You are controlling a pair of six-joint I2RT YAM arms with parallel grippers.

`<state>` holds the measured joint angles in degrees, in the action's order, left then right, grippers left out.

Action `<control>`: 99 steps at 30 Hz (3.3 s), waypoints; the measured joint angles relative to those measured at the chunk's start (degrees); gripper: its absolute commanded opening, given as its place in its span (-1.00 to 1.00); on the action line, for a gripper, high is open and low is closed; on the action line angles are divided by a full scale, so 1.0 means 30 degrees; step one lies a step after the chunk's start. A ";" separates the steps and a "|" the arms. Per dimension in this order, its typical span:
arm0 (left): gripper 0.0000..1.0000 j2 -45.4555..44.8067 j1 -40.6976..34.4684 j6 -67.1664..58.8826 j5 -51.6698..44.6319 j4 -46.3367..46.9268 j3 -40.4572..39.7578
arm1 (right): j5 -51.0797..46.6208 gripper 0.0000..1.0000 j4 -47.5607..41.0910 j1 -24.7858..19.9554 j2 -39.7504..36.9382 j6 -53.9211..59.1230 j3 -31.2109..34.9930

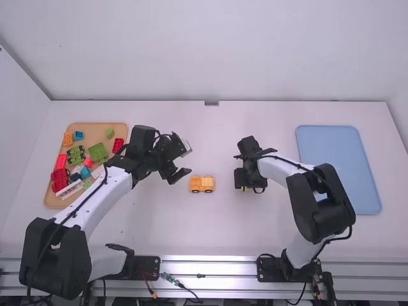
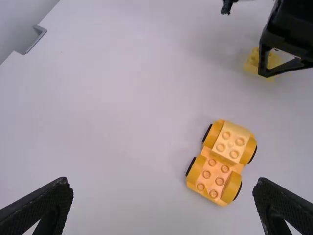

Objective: Assemble lego blocks to make yellow taxi

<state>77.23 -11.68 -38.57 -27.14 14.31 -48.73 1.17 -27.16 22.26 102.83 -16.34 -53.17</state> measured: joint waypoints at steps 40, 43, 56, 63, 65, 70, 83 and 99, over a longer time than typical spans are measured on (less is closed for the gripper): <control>0.98 0.0000 0.0000 -0.0015 -0.0022 -0.0780 -0.0007 | 0.0160 -0.52 -0.4860 0.1049 0.0007 0.4393 -0.5195; 0.98 0.0000 0.0000 -0.0415 -0.0291 -0.0379 0.0000 | 0.0831 -0.56 -0.6237 0.1224 0.0007 0.6550 -0.7053; 0.98 0.0000 0.4750 -0.3912 -0.7373 0.1027 0.0000 | 0.3439 -0.51 -0.8058 0.1333 0.0007 1.5883 -0.9508; 0.98 0.0000 0.4167 -0.6084 -0.9559 0.2280 0.0000 | 0.5442 -0.46 -0.8633 0.1836 0.0007 2.0203 -0.9515; 0.98 0.0000 0.3410 -0.6900 -1.0018 0.2433 0.0000 | 0.5916 -0.47 -0.8648 0.2251 0.0007 2.1405 -0.9537; 0.98 0.0007 0.2696 -0.7453 -1.0484 0.1945 0.0000 | 0.7147 -0.48 -0.9078 0.2900 0.0007 2.3853 -0.9581; 0.98 0.2739 0.3024 -0.8517 -1.3318 0.1967 -0.0066 | 0.9194 -0.46 -1.0178 0.2841 0.0007 2.7328 -1.0579; 0.96 0.2827 0.2288 -0.7577 -1.3923 0.1246 -0.0780 | 0.9486 -0.45 -0.9588 0.3045 0.0007 2.7569 -1.0724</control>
<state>85.71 -4.82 -61.30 -68.90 18.04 -51.07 29.63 -55.92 31.40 102.85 66.37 -85.34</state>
